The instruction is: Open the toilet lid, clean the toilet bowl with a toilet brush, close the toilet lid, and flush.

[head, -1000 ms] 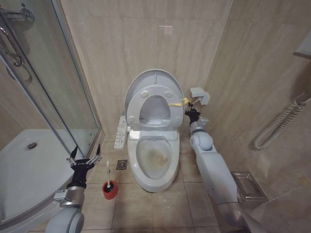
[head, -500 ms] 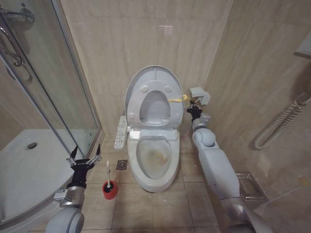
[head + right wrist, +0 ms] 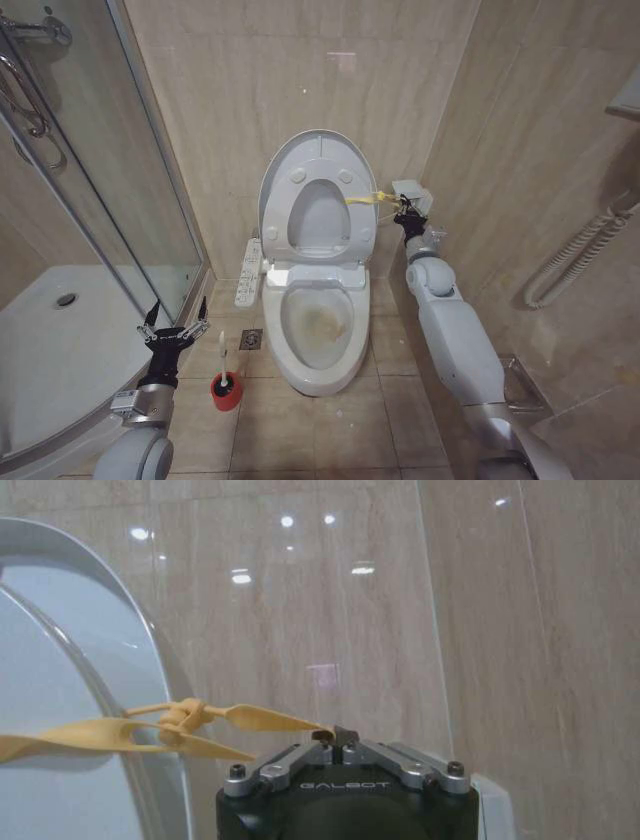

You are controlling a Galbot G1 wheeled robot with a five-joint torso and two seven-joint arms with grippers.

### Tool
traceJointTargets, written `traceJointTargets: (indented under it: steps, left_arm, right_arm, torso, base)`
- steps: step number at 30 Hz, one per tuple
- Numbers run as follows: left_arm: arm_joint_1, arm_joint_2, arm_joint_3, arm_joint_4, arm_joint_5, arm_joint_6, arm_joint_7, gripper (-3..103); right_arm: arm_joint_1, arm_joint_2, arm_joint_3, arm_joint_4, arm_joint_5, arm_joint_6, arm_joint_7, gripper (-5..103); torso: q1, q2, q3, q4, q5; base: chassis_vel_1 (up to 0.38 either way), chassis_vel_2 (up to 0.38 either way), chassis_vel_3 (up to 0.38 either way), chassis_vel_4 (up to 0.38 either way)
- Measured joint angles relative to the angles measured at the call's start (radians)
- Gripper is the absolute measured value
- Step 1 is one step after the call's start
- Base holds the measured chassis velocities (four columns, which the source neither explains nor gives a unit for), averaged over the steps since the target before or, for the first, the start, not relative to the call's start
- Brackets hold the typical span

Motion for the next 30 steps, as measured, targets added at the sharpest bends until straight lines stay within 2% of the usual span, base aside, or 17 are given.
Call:
traceJointTargets:
  steps: [13,18,21,30]
  left_arm:
    - [0.000,0.000,0.000,0.000,0.000,0.000,0.000,100]
    - [0.000,0.000,0.000,0.000,0.000,0.000,0.000,100]
    - [0.000,0.000,0.000,0.000,0.000,0.000,0.000,100]
    - [0.000,0.000,0.000,0.000,0.000,0.000,0.000,100]
  right_arm:
    - [-0.025,0.000,0.014,0.032,0.000,0.009,-0.021,1]
    - [-0.034,-0.015,0.018,0.034,0.029,0.022,-0.039,1]
    - [-0.041,-0.020,0.020,0.036,0.040,0.026,-0.039,1]
    - [-0.044,-0.026,0.022,0.040,0.024,0.047,-0.018,1]
  torso:
    - [0.000,0.000,0.000,0.0003,-0.0001]
    - [0.000,0.000,0.000,0.0005,-0.0002]
    - [0.000,0.000,0.000,0.0009,-0.0002]
    - [0.001,0.000,0.000,0.0004,-0.0001]
  base:
    - [0.000,0.000,0.000,0.000]
    - [0.000,0.000,0.000,0.000]
    - [-0.063,0.035,0.081,-0.038]
    - [-0.141,0.103,0.152,-0.109]
